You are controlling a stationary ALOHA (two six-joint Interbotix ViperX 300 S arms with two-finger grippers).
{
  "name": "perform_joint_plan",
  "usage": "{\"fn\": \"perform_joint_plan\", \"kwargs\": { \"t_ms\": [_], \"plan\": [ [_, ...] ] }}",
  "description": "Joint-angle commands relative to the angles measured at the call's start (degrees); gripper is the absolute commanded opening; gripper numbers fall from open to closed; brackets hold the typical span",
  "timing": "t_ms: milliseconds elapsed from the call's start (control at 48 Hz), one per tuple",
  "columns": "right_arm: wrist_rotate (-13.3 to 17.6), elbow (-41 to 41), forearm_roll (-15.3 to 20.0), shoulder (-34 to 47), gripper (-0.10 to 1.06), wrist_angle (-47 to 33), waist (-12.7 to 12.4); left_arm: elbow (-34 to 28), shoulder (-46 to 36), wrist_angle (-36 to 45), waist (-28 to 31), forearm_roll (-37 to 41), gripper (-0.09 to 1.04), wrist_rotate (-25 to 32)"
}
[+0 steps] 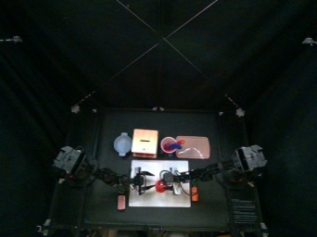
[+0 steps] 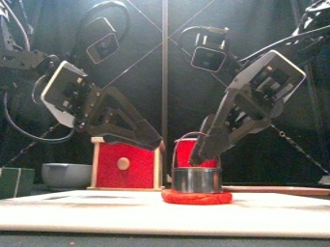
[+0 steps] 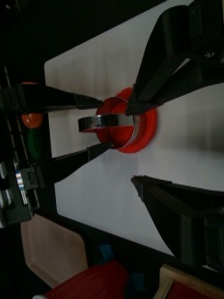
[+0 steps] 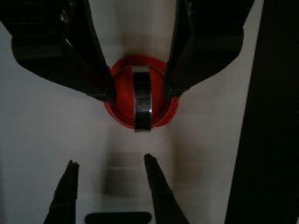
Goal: Get the cutter from the drawer then cut the dough then place the extra dough in the bowl
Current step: Cut the dough
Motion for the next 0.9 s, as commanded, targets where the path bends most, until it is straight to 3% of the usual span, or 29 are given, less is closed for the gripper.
{"fn": "perform_joint_plan", "kwargs": {
  "t_ms": [21, 229, 479, 896],
  "plan": [
    [-0.09, -2.99, -0.79, -2.46, 0.82, 3.69, -0.18, -1.67, 0.62, 0.0, -0.53, -0.88, 0.86, 0.09],
    [0.18, -7.12, -2.46, -3.08, 0.82, 13.36, -0.09, -3.08, 2.64, 0.62, -0.62, -1.49, 0.72, 0.18],
    [0.18, -9.32, -3.43, -3.08, 0.82, 18.54, -0.09, -4.75, 3.69, 2.55, -0.62, -1.41, 0.59, 0.26],
    [0.26, -10.28, -3.43, -2.9, 0.82, 19.07, 0.26, -6.94, 6.59, 7.38, -0.18, -1.49, 0.56, 0.26]
  ]
}}
